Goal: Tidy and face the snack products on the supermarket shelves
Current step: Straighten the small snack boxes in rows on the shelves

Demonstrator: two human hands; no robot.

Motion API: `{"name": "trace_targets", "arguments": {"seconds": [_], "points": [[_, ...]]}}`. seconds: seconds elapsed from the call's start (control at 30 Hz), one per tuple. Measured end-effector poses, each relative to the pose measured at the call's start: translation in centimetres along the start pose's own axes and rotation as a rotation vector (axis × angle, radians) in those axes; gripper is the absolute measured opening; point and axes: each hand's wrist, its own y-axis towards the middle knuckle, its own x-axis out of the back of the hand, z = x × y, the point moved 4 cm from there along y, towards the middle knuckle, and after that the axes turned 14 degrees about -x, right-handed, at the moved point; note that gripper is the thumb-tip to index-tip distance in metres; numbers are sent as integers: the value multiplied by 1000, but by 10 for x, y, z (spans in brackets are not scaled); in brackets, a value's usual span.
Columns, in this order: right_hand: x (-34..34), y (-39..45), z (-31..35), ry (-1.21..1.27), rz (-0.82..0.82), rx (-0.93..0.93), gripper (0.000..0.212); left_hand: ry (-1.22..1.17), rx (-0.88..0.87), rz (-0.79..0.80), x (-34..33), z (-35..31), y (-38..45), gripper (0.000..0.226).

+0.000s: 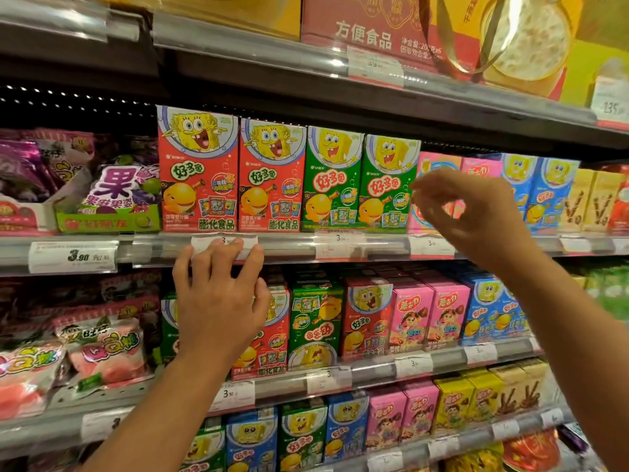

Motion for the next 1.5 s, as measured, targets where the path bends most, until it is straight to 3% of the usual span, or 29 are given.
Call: {"name": "trace_targets", "arguments": {"seconds": [0.1,0.23,0.33,0.43,0.57,0.67,0.83,1.07,1.37,1.5], "points": [[-34,-61,0,1,177,-53,16,3,5,-4,0,0,0,38],[-101,-105,-23,-318,439,-161,64,9,11,-24,-2,-1,0,36],[-130,-110,-34,-376,476,-208,77,5,11,-33,-1,-1,0,36],[-140,-114,-39,-440,465,-211,73,-8,21,-25,1,-3,1,36],[-133,-113,-41,-360,370,-215,55,-12,24,-3,2,-3,0,36],[-129,-102,-42,-328,391,-246,47,4,47,20,2,-7,1,36],[-130,-85,-51,-388,521,-212,62,-17,90,53,4,-12,4,36],[-123,-76,-49,-376,599,-195,56,-58,53,139,11,-10,0,46],[-49,-55,12,-169,385,-220,43,-173,24,317,29,-8,5,52],[-39,-53,39,-118,366,-226,47,-350,-34,183,45,10,2,44]]}}
